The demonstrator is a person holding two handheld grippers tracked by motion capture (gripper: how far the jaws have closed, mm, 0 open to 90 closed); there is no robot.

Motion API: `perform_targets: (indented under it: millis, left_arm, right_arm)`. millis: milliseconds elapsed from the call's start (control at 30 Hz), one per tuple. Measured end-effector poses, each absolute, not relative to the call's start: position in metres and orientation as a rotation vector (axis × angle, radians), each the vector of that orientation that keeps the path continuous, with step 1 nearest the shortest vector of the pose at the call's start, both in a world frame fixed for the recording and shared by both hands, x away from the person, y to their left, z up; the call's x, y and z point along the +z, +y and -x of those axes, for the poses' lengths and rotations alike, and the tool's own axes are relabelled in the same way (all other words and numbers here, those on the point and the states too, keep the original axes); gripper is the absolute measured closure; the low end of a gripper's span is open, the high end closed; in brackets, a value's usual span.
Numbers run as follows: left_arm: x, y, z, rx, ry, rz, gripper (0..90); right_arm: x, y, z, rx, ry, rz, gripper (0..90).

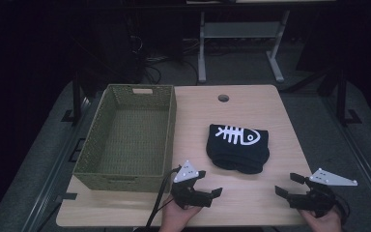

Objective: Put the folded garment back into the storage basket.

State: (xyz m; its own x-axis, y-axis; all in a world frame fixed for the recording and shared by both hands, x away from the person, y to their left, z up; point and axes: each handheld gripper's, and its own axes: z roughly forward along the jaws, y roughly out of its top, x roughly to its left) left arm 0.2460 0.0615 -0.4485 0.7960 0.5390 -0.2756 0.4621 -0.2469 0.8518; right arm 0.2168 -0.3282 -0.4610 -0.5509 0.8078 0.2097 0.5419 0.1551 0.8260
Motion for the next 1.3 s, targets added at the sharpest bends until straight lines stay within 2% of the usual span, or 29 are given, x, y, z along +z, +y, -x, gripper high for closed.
perform_targets:
  millis: [267,567,867,1300]
  left_arm:
    - [-0.444,0.067,-0.251,0.103,0.783,-1.848,16.0]
    - [-0.432,0.058,-0.266,0.196,0.806,-1.841,16.0]
    - [-0.426,0.041,-0.294,0.161,0.853,-1.811,16.0]
    - [-0.424,0.025,-0.336,0.195,0.968,-1.805,16.0]
  right_arm:
    - [-0.456,-0.333,-0.221,1.373,2.128,-1.315,14.3]
    - [-0.436,-0.324,-0.243,1.367,2.113,-1.289,14.3]
    - [-0.429,-0.317,-0.272,1.359,2.155,-1.326,14.4]
    - [-0.417,-0.309,-0.310,1.330,2.186,-1.366,15.1]
